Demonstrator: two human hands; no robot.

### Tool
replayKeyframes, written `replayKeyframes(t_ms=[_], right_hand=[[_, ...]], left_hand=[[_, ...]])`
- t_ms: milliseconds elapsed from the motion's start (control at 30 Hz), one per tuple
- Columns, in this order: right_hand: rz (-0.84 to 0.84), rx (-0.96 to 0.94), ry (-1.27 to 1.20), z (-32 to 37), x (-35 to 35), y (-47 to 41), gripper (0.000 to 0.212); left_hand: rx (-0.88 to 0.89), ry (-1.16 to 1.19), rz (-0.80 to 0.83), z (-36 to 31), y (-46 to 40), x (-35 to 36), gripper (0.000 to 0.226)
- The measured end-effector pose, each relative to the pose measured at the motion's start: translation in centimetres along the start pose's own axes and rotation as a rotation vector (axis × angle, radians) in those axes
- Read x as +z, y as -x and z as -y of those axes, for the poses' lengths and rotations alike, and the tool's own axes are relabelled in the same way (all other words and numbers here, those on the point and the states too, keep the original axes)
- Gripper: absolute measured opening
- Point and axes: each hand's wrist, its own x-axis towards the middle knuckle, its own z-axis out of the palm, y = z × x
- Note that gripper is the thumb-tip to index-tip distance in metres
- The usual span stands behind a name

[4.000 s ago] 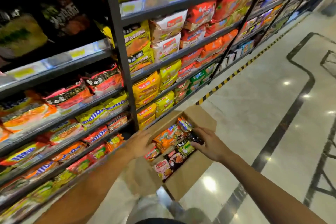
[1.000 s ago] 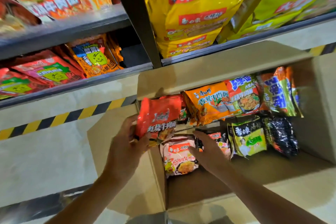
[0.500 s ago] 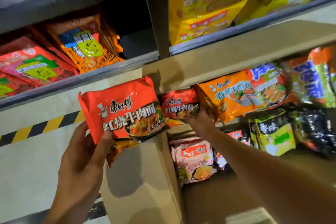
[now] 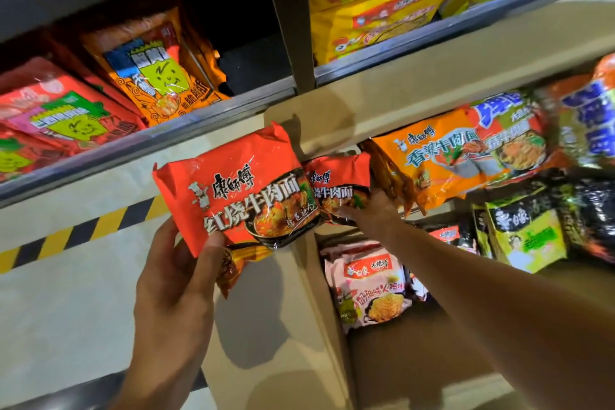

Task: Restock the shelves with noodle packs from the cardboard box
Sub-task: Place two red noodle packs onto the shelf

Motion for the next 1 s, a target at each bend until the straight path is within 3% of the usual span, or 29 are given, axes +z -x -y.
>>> replayKeyframes(t_ms=[167, 467, 667, 833, 1000], right_hand=[[-0.061, -0.158, 0.093, -0.3, -1.5, 3.5, 0.056], [-0.073, -0.32, 0.124, 0.7, -10.9, 13.1, 0.053], [-0.065, -0.36, 0.064, 3.7, -19.4, 24.4, 0.038], [-0.018, -0.415, 0.004, 7.3, -27.5, 37.0, 0.043], [-0.017, -0.503, 0.032, 9.1, -34.9, 48.1, 0.063]], left_hand=[[0.003, 0.001, 0.025, -0.3, 0.7, 0.2, 0.037], [0.016, -0.061, 0.046, -5.4, 4.0, -0.2, 0.039], [0.086, -0.087, 0.053, -14.8, 10.1, -2.9, 0.038], [0.129, -0.09, 0.04, -24.6, 18.3, -5.7, 0.039], [0.135, -0.033, 0.01, -32.1, 27.0, -9.3, 0.038]])
